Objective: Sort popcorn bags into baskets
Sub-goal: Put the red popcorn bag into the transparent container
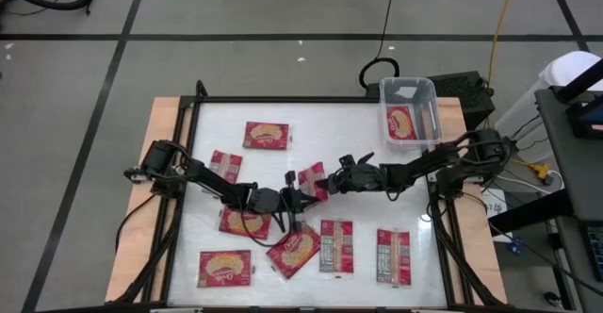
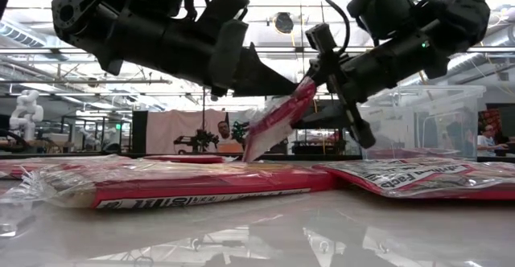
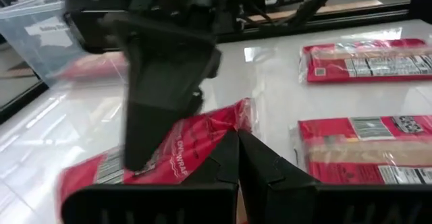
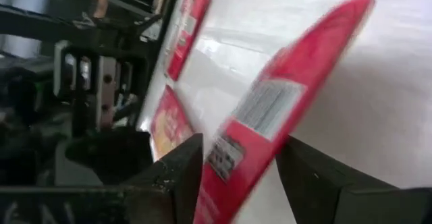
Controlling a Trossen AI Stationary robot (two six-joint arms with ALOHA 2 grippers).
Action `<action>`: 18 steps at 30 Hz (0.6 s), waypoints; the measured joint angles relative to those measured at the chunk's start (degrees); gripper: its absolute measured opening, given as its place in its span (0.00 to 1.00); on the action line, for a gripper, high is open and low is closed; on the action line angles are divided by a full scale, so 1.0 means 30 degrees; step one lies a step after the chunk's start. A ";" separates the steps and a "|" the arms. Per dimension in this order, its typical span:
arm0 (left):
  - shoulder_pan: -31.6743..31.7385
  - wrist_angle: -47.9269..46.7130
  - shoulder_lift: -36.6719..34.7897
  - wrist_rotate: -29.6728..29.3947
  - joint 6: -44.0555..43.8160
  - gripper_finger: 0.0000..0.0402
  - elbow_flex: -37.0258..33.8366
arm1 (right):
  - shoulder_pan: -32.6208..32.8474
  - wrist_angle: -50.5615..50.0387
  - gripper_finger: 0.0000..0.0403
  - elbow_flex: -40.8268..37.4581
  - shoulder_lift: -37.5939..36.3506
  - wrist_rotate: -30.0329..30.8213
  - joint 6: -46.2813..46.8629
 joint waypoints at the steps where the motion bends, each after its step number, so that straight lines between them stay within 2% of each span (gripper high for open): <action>1: -0.0032 -0.0013 0.0000 0.0007 0.0089 0.01 0.0000 | -0.0050 -0.0046 0.40 0.0002 0.0065 -0.0019 -0.0069; 8: -0.0229 -0.0462 0.0000 0.0080 0.0068 0.04 0.0000 | -0.0143 -0.0102 0.18 -0.0006 0.0079 -0.0327 -0.1383; 12: -0.0272 -0.0578 -0.0003 0.0058 -0.0354 0.10 0.0000 | -0.0143 -0.0159 0.04 -0.0006 0.0078 -0.0422 -0.2097; 18: -0.0601 -0.1385 -0.0186 -0.0712 -0.1352 0.33 0.0000 | -0.0136 -0.0313 0.03 -0.0006 -0.0642 -0.0419 -0.3237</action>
